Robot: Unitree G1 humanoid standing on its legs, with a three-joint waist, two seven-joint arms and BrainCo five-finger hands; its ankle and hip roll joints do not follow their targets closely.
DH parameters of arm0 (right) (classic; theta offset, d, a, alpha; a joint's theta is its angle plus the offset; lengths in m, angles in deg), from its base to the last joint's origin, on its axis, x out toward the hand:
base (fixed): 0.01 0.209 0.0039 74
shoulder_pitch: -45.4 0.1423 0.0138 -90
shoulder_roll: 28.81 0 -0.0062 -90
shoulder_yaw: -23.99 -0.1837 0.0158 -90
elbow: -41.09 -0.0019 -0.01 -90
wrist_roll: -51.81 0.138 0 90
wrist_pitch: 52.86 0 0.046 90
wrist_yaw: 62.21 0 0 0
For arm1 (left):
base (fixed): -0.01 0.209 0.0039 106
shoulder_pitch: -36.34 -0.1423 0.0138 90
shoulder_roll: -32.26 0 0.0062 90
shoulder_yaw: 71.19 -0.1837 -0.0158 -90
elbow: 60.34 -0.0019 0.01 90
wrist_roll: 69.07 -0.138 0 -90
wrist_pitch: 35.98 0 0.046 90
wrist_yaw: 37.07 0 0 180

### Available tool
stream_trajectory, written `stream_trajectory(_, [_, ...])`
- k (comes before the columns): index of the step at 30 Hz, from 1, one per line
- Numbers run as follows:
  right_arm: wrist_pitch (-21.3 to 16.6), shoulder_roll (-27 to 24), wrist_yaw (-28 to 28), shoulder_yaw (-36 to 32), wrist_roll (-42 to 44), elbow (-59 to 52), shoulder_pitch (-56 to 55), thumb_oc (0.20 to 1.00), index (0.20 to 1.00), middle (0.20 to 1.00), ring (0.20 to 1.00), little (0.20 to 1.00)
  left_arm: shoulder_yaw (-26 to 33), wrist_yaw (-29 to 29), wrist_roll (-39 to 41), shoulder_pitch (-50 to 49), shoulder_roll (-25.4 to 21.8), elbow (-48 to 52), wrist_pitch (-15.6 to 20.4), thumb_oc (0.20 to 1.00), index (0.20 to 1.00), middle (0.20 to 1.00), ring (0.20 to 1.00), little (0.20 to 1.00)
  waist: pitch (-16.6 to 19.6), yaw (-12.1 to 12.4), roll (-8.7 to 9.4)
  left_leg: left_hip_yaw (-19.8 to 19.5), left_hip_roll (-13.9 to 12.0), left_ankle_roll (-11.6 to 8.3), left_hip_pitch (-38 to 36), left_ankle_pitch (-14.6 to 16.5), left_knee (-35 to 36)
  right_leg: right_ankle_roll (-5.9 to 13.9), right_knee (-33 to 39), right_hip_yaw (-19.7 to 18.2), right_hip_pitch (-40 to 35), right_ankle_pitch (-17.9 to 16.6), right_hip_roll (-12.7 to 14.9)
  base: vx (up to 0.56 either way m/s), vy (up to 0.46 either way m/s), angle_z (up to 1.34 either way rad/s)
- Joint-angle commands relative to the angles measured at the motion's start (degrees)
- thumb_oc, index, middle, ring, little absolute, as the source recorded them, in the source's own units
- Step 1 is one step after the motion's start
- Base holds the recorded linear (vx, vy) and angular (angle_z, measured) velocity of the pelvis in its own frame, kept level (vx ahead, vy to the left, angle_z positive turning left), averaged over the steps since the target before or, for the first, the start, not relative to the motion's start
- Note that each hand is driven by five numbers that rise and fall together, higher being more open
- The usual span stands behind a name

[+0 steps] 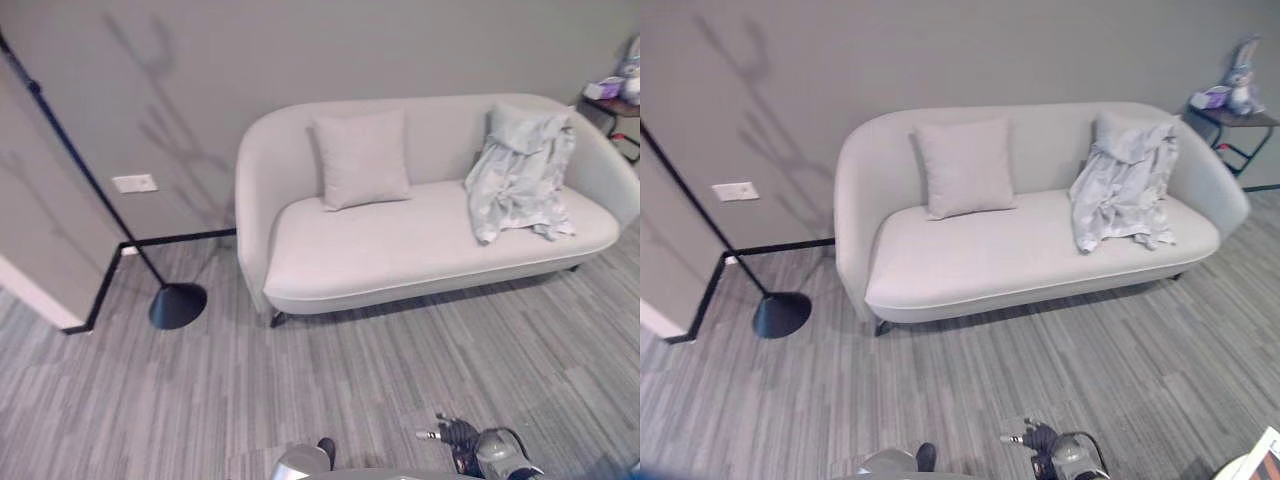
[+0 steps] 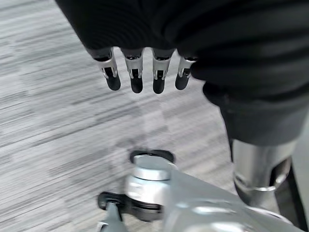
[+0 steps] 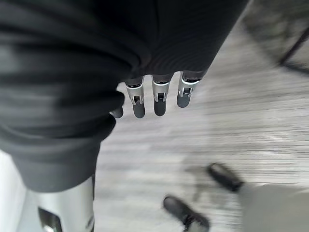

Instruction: Hang the clothes on the sofa on the clothes rack.

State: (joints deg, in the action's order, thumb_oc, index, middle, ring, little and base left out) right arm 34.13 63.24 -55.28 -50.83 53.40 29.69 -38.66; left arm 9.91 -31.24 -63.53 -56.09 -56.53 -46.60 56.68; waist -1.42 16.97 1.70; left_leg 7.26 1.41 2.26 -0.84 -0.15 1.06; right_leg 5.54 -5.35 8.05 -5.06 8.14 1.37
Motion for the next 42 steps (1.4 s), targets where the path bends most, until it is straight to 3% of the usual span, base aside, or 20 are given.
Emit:
stream_trajectory(1, [-0.9, -1.3, 0.3, -0.5, -1.4, -4.6, 0.4, 1.0, 1.0, 1.0, 1.0, 1.0, -0.1, -0.6, -0.5, 4.0, -1.1, 0.3, 2.0, 1.0, 1.0, 1.0, 1.0, 1.0, -0.4, -2.8, -5.61, -0.8, -2.7, -4.46, -1.3, -3.7, 3.9, -2.44, -19.2, 0.5, -1.7, -11.2, -0.8, 0.11, 0.125, -0.27])
stream_trajectory(4, [-0.7, -1.4, 0.4, -0.6, -1.3, -4.9, 0.2, 1.0, 1.0, 1.0, 1.0, 1.0, 0.5, -1.0, -0.3, 4.0, -1.4, 1.0, 2.1, 1.0, 1.0, 1.0, 1.0, 1.0, -2.0, -4.1, -6.93, -0.6, -3.3, -4.44, -5.0, -2.9, 3.9, -3.53, -22.5, 2.7, 1.6, -9.9, 2.8, 0.23, 0.096, 0.0])
stream_trajectory(8, [-0.7, -1.4, 0.1, -0.9, -1.2, -5.6, 0.0, 1.0, 1.0, 1.0, 1.0, 1.0, 0.1, -0.8, -0.2, 4.8, -1.7, 1.9, 1.9, 1.0, 1.0, 1.0, 1.0, 1.0, -2.7, -4.5, -4.65, -3.1, -1.8, -5.06, -5.5, -1.5, 3.9, -4.73, -2.3, 3.5, 1.3, -10.3, 6.9, 0.19, -0.085, 0.02])
stream_trajectory(9, [-0.7, -1.4, 0.1, -0.9, -1.2, -5.6, 0.0, 1.0, 1.0, 1.0, 1.0, 1.0, 0.1, -0.8, -0.2, 4.8, -1.7, 1.9, 1.9, 1.0, 1.0, 1.0, 1.0, 1.0, -2.7, -4.5, -4.66, -3.2, -1.8, -5.06, -5.5, -1.5, 3.9, -4.73, -2.3, 3.6, 1.2, -10.3, 6.9, 0.2, -0.087, 0.35])
stream_trajectory(10, [-0.6, -1.3, 0.1, -0.8, -0.4, -6.7, 0.1, 1.0, 1.0, 1.0, 1.0, 1.0, 0.2, -0.9, -0.2, 4.9, -1.9, 1.9, 1.9, 1.0, 1.0, 1.0, 1.0, 1.0, -2.9, -5.3, -4.99, -4.8, -2.5, -5.01, -6.4, -1.1, 3.9, -4.6, 5.1, 1.6, 3.4, -10.9, 8.1, 0.19, -0.092, 0.48])
stream_trajectory(12, [-0.5, -1.5, 0.2, -0.6, 0.0, -8.5, 0.4, 1.0, 1.0, 1.0, 1.0, 1.0, 0.2, -1.3, 0.1, 5.0, -2.0, 1.7, 2.2, 1.0, 1.0, 1.0, 1.0, 1.0, -3.2, -6.7, -5.62, -6.6, -4.5, -5.28, -7.4, -1.1, 3.9, -4.01, 10.1, -0.9, 7.7, -12.4, 11.8, 0.29, -0.18, 0.78])
stream_trajectory(16, [-0.4, -2.3, 0.3, -1.6, -0.1, -9.8, -0.3, 1.0, 1.0, 1.0, 1.0, 1.0, 1.9, -2.3, 0.7, 4.5, -3.0, -0.1, 2.6, 1.0, 1.0, 1.0, 1.0, 1.0, -3.4, -7.8, -4.85, -8.9, -8.2, -6.08, -10.5, -2.2, 3.9, -2.48, 10.4, -1.5, 12.5, -14.3, 18.1, 0.31, -0.314, 0.72])
stream_trajectory(19, [-0.4, -2.6, 0.3, -1.5, -0.5, -10.2, -0.2, 1.0, 1.0, 1.0, 1.0, 1.0, 2.9, -2.5, 0.7, 4.3, -3.6, -0.5, 2.5, 1.0, 1.0, 1.0, 1.0, 1.0, -3.4, -7.9, -4.11, -9.5, -10.0, -6.59, -11.7, -2.9, 3.9, -1.97, 10.4, -0.8, 11.2, -15.5, 18.8, 0.23, -0.34, 0.52])
stream_trajectory(23, [-0.7, -3.1, 0.6, -0.5, -0.8, -11.5, 0.0, 1.0, 1.0, 1.0, 1.0, 1.0, 4.0, -2.5, 1.0, 3.3, -3.8, -0.5, 2.6, 1.0, 1.0, 1.0, 1.0, 1.0, -1.8, -8.1, -2.88, -9.3, -14.1, -6.88, -12.2, -4.6, 3.9, -1.56, 10.4, 0.1, 10.0, -15.6, 16.7, 0.23, -0.511, 0.33])
stream_trajectory(24, [-1.3, -3.1, 0.7, 0.3, -0.8, -12.0, 0.2, 1.0, 1.0, 1.0, 1.0, 1.0, 5.1, -2.2, 1.2, 2.3, -3.4, -0.2, 2.3, 1.0, 1.0, 1.0, 1.0, 1.0, -0.7, -8.1, -2.53, -8.6, -17.5, -6.85, -10.3, -6.3, -0.3, -1.52, 10.4, 1.0, 8.4, -15.6, 13.9, 0.23, -0.563, 0.15])
stream_trajectory(26, [-1.6, -3.4, 0.4, 0.5, -0.3, -13.6, -0.2, 1.0, 1.0, 1.0, 1.0, 1.0, 5.3, -2.0, 1.5, 1.6, -3.0, 0.6, 2.0, 1.0, 1.0, 1.0, 1.0, 1.0, -0.9, -7.7, -1.57, -7.3, -19.2, -5.64, -7.5, -5.9, -7.5, -1.87, 10.4, 1.7, 6.0, -14.9, 11.6, 0.28, -0.667, 0.03])
stream_trajectory(28, [-1.8, -4.4, -0.2, 0.2, 1.3, -15.5, -0.7, 1.0, 1.0, 1.0, 1.0, 1.0, 4.6, -1.4, 1.8, 1.5, -2.3, 2.8, 1.5, 1.0, 1.0, 1.0, 1.0, 1.0, -2.4, -7.3, -0.03, -3.3, -21.8, -4.27, -2.4, -5.6, -15.8, -1.97, 10.4, 3.4, 3.9, -14.9, 11.5, 0.25, -0.603, 0.03])
stream_trajectory(29, [-1.9, -4.6, -0.6, -0.4, 1.5, -14.9, -0.8, 1.0, 1.0, 1.0, 1.0, 1.0, 4.3, -0.9, 2.0, 1.6, -2.0, 3.6, 1.3, 1.0, 1.0, 1.0, 1.0, 1.0, -3.3, -7.4, 0.02, -3.2, -21.6, -4.1, -0.8, -4.5, -19.4, -2.32, 10.4, 4.1, 2.5, -14.2, 11.0, 0.23, -0.531, 0.26])
stream_trajectory(31, [-2.0, -4.2, -0.5, -0.5, 1.2, -14.3, -0.5, 1.0, 1.0, 1.0, 1.0, 1.0, 4.6, -0.5, 1.9, 1.7, -1.4, 4.4, 1.3, 1.0, 1.0, 1.0, 1.0, 1.0, -3.7, -6.4, -0.48, -4.3, -16.6, -4.92, 0.1, -2.8, -19.7, -2.91, 10.4, 4.1, 0.9, -12.1, 8.3, 0.19, -0.408, 0.58])
stream_trajectory(32, [-2.1, -3.6, -0.3, -0.8, 1.1, -14.5, -0.5, 1.0, 1.0, 1.0, 1.0, 1.0, 3.4, -0.1, 1.7, 1.8, -0.8, 3.8, 1.7, 1.0, 1.0, 1.0, 1.0, 1.0, -3.7, -5.5, -0.27, -3.4, -12.0, -5.5, 2.5, -1.9, -15.6, -3.22, 10.4, 3.6, -0.1, -11.4, 6.1, 0.24, -0.372, 0.28])
stream_trajectory(34, [-2.1, -3.4, -0.4, -1.4, 1.6, -14.8, -0.7, 1.0, 1.0, 1.0, 1.0, 1.0, 2.7, -0.1, 1.8, 2.0, -0.7, 3.4, 1.8, 1.0, 1.0, 1.0, 1.0, 1.0, -3.5, -5.1, -0.52, -1.1, -10.4, -5.99, 1.7, -2.0, -10.4, -3.13, 10.4, 3.7, -0.9, -10.9, 4.7, 0.22, -0.221, -0.07])
stream_trajectory(35, [-1.9, -3.2, -0.6, -2.2, 2.3, -14.7, -0.5, 1.0, 1.0, 1.0, 1.0, 1.0, 1.9, 0.1, 2.0, 2.5, -0.3, 3.9, 1.7, 1.0, 1.0, 1.0, 1.0, 1.0, -2.9, -4.4, -1.6, 2.0, -6.4, -6.58, 3.7, -2.7, -1.3, -3.2, 10.4, 3.4, -1.7, -9.8, 2.1, 0.16, -0.077, -0.03])
stream_trajectory(37, [-1.8, -3.1, -0.8, -2.0, 2.5, -14.4, 0.0, 1.0, 1.0, 1.0, 1.0, 1.0, 1.8, 0.1, 1.9, 2.8, -0.3, 3.8, 1.7, 1.0, 1.0, 1.0, 1.0, 1.0, -3.1, -3.6, -2.37, 2.5, -4.7, -6.6, 4.1, -4.1, 3.3, -3.37, 10.4, 2.8, -2.6, -9.2, 0.9, 0.21, -0.076, -0.01])
stream_trajectory(40, [-1.8, -2.5, -1.0, -1.5, 2.7, -13.8, 1.0, 1.0, 1.0, 1.0, 1.0, 1.0, 1.0, 0.0, 1.8, 3.6, -0.3, 3.5, 1.7, 1.0, 1.0, 1.0, 1.0, 1.0, -3.9, -2.2, -2.62, 3.7, -3.4, -6.55, 9.3, -2.5, 3.9, -3.61, 10.4, 2.5, -3.4, -8.7, -0.2, 0.18, -0.064, -0.08])
stream_trajectory(42, [-1.8, -1.5, -1.0, -1.0, 2.9, -12.9, 1.8, 1.0, 1.0, 1.0, 1.0, 1.0, 0.2, 0.0, 1.2, 4.3, -0.5, 2.2, 1.6, 1.0, 1.0, 1.0, 1.0, 1.0, -4.7, -1.3, -3.34, 8.1, -3.7, -7.06, 11.5, -2.8, 3.9, -3.89, 10.4, 3.2, -5.5, -8.7, -0.9, 0.34, -0.027, -0.07])
